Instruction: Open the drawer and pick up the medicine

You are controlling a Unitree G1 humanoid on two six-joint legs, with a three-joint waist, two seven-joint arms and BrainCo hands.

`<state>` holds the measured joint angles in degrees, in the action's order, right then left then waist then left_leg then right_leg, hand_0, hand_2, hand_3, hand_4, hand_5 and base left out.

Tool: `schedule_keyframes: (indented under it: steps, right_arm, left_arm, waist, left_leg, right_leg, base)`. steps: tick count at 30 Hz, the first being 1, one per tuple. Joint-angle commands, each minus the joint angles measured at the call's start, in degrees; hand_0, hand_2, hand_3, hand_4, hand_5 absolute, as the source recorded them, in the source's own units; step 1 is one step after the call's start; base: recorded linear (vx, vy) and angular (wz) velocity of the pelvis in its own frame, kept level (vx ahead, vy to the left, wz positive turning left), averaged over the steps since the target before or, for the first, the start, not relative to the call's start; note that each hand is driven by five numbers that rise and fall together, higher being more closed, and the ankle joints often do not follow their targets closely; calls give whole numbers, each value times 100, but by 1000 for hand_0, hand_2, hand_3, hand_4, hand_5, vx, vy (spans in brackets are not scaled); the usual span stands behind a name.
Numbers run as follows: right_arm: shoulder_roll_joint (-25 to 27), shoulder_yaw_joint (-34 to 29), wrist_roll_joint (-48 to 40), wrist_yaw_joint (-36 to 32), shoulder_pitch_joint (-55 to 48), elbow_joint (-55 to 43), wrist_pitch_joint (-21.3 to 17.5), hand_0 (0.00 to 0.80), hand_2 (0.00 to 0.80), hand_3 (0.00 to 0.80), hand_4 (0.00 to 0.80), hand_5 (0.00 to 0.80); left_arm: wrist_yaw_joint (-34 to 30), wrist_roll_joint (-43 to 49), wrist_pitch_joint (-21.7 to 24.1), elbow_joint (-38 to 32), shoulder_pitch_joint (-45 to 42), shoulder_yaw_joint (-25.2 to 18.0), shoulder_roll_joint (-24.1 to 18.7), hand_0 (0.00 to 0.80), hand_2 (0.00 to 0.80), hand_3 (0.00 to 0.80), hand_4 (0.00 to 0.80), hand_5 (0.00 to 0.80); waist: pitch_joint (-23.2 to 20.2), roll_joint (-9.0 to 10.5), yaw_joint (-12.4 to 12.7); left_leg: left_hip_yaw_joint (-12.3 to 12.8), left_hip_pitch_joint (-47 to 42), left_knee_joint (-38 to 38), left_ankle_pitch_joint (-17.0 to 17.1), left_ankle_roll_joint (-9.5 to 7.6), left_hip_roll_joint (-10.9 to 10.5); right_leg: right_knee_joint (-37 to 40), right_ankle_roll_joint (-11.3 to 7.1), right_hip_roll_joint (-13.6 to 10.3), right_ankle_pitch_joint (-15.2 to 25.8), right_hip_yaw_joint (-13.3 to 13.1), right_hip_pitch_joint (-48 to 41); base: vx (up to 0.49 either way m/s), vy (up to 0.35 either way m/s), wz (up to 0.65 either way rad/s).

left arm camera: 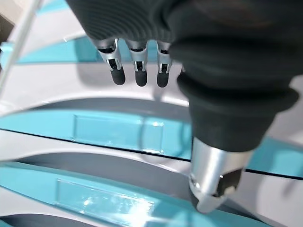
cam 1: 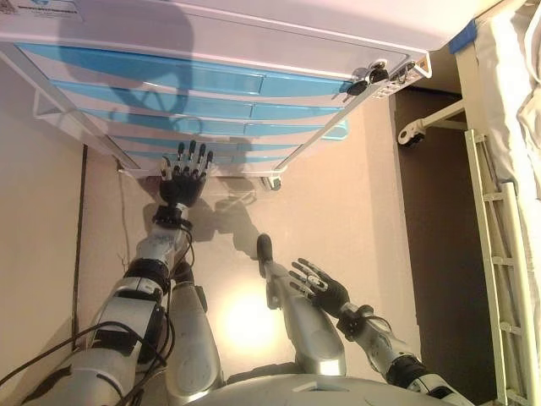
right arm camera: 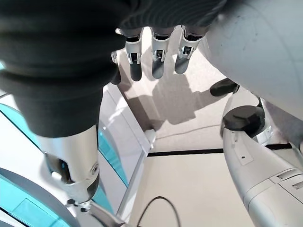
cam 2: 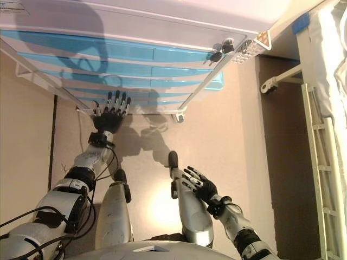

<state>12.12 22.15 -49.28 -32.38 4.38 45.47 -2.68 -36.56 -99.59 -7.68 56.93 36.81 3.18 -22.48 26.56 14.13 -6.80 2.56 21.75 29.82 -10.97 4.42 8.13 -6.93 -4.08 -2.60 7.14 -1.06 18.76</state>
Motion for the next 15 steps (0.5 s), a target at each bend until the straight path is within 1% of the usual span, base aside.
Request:
schedule_keyframes:
  steps: [1, 6, 7, 10, 14, 15]
  right_arm:
    - [168, 543, -140, -78, -608, -263, 106, 0, 0, 0, 0, 0]
    - [192, 673, -231, -179, -687, -209, 3, 0, 0, 0, 0, 0]
    - [197, 699, -243, -196, -699, -197, -1, 0, 0, 0, 0, 0]
    - [198, 763, -254, -246, -741, -166, -46, 0, 0, 0, 0, 0]
    - [189, 826, -281, -292, -778, -133, -103, 0, 0, 0, 0, 0]
    - [192, 839, -287, -296, -791, -158, -106, 0, 0, 0, 0, 0]
  left_arm:
    - [22, -214, -88, -180, 550, -163, -266, 0, 0, 0, 0, 0]
    - [236, -157, -131, -100, 984, -69, -550, 0, 0, 0, 0, 0]
    - [271, -158, -116, -78, 1066, -33, -601, 0, 0, 0, 0, 0]
    - [357, -180, -95, -50, 1289, 20, -732, 0, 0, 0, 0, 0]
    - [267, -149, -2, -141, 1500, 94, -858, 0, 0, 0, 0, 0]
    - [241, -128, 61, -201, 1531, 109, -882, 0, 0, 0, 0, 0]
  waist:
    - [-28, -102, -5]
    - [-44, -51, -37]
    - [-76, -89, -39]
    - [-77, -79, -56]
    - [-64, -62, -62]
    - [-37, -4, -66]
  left_leg:
    - [119, 65, -578, 409, -291, -121]
    - [151, 31, -556, 345, -276, -77]
    - [111, -48, -539, 135, -261, -49]
    - [126, -70, -515, 92, -254, -25]
    - [135, -100, -525, 55, -260, -20]
    - [186, -42, -545, 247, -272, -40]
  right_leg:
    - [-317, -148, 260, -355, 21, -214]
    - [-235, -173, 271, -346, 11, -300]
    - [-235, -206, 301, -469, 15, -378]
    - [-198, -219, 304, -465, 9, -425]
    - [-158, -237, 311, -463, -4, -463]
    - [-131, -214, 283, -338, -14, -415]
  base:
    - [18, -41, -1]
    - [37, -34, -3]
    - [119, 0, 1]
    - [40, 1, 2]
    - [-22, -16, 0]
    - [-86, -66, 1]
